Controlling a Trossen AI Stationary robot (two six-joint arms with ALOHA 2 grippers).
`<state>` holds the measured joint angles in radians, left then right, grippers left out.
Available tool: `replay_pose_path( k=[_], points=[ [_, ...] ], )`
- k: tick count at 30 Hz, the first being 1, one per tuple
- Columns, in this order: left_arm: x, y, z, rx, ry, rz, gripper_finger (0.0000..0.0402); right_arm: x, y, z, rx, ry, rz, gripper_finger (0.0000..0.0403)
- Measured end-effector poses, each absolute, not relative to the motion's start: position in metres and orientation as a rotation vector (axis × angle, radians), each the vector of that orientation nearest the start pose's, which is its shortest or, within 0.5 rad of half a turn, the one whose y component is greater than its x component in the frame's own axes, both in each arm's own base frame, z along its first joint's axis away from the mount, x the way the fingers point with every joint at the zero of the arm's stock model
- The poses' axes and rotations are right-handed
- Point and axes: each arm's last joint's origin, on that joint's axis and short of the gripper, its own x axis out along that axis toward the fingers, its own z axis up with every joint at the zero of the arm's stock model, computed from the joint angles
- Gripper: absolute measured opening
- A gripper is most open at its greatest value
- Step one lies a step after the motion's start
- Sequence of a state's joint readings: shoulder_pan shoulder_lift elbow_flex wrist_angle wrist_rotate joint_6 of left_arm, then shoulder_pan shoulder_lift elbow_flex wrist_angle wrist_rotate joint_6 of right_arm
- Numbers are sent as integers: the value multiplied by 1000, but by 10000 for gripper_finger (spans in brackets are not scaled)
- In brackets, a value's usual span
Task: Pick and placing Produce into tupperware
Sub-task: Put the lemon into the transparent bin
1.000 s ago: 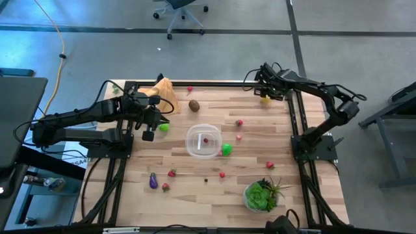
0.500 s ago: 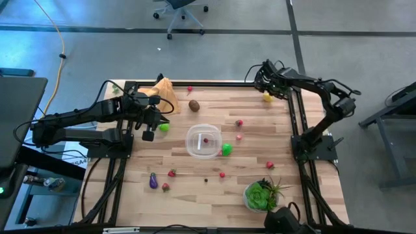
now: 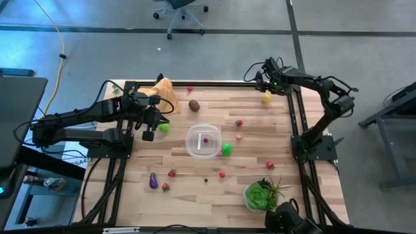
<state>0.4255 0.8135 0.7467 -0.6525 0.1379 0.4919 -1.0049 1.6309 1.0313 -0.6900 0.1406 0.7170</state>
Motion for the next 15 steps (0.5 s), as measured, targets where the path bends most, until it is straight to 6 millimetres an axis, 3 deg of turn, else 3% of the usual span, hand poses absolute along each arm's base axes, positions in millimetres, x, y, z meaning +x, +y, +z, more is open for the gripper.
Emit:
replay_pose_path(
  k=[15],
  points=[
    [147,62,275,268,740,98,10,160,-252,184,1192,848,-1378,271]
  ],
)
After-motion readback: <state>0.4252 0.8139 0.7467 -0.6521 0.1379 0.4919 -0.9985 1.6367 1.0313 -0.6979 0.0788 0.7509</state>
